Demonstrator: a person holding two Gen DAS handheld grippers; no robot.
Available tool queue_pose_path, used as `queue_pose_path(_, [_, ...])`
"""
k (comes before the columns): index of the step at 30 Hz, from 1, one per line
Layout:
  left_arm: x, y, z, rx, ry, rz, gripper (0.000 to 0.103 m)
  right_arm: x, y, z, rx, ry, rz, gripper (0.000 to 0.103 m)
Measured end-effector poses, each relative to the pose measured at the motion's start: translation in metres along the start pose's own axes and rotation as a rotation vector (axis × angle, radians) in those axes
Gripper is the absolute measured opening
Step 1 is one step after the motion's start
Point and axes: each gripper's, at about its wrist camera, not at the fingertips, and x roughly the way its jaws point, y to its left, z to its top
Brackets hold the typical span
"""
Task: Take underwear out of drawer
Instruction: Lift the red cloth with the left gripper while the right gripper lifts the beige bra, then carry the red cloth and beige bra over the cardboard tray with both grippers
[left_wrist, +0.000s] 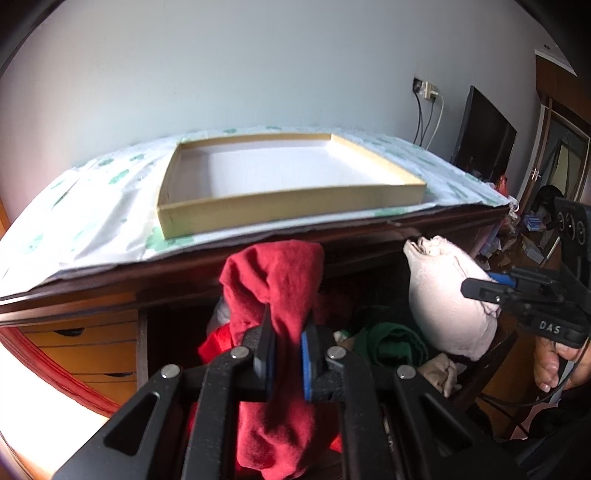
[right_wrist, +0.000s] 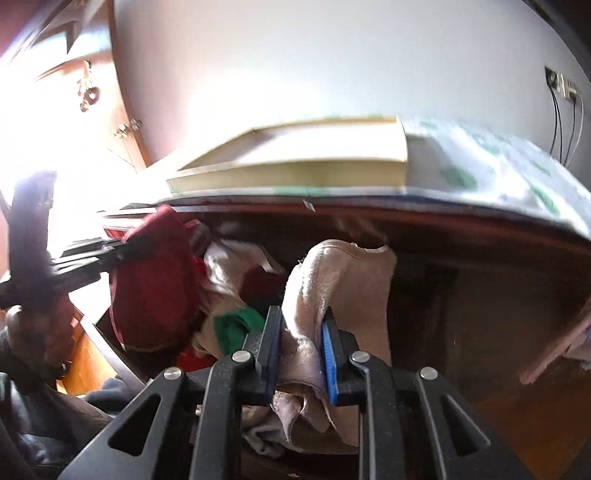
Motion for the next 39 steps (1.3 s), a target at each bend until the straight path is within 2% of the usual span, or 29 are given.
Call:
queue_pose_path(9, [-0.019,-0.001,0.013,0.011,-0.053,0.001,0.008,-0.028,0.016,0.016,-0.049,-0.101,0.057,0.021])
queue_pose_path(20, [-0.04,0.001,0.039,0.026,-0.122,-0.013,0.008,-0.059,0.021,0.036,-0.045,-0.235,0.104,0.021])
queue_pose_path(28, [-0.049,0.0,0.062,0.062,-0.165,-0.017,0.008,-0.067,0.015,0.056,-0.044,-0.283,0.108,0.021])
queue_pose_path(39, [-0.051,0.004,0.108,0.118,-0.231,0.015,0.008,-0.068,-0.005,0.098,-0.051,-0.35,0.059,0.021])
